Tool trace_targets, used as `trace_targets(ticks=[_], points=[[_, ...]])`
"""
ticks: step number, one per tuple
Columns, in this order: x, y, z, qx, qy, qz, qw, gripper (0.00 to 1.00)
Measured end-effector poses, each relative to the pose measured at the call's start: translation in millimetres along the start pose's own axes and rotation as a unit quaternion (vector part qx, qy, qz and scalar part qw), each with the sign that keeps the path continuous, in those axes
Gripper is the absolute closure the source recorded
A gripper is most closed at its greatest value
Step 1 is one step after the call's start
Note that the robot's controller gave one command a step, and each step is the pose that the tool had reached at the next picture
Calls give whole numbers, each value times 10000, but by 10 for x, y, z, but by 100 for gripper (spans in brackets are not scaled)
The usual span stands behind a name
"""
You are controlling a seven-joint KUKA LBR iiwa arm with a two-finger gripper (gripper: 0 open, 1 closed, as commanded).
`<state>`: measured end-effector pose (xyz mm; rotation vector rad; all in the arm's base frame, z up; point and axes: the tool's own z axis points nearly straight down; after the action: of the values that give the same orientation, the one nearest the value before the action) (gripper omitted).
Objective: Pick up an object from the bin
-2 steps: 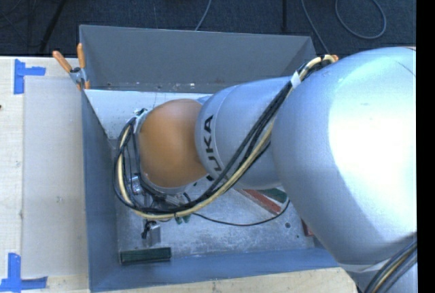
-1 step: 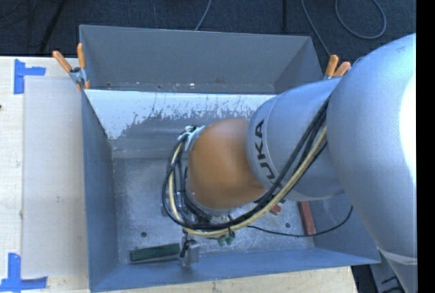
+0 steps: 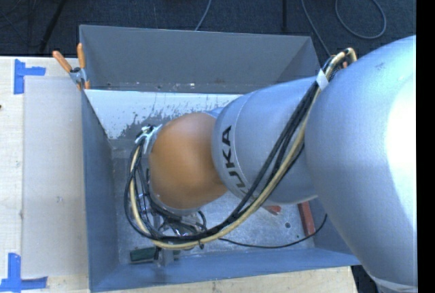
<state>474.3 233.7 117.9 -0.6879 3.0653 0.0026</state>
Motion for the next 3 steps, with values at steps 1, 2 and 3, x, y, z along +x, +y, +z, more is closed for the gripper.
trace_targets(ticks=[1,2,3], points=[[68,-134,452,17,-74,-1282,9917,0],[-78,72,458,25,-55,-1001,9950,0],[-46,85,481,5,-5,-986,9951,100]])
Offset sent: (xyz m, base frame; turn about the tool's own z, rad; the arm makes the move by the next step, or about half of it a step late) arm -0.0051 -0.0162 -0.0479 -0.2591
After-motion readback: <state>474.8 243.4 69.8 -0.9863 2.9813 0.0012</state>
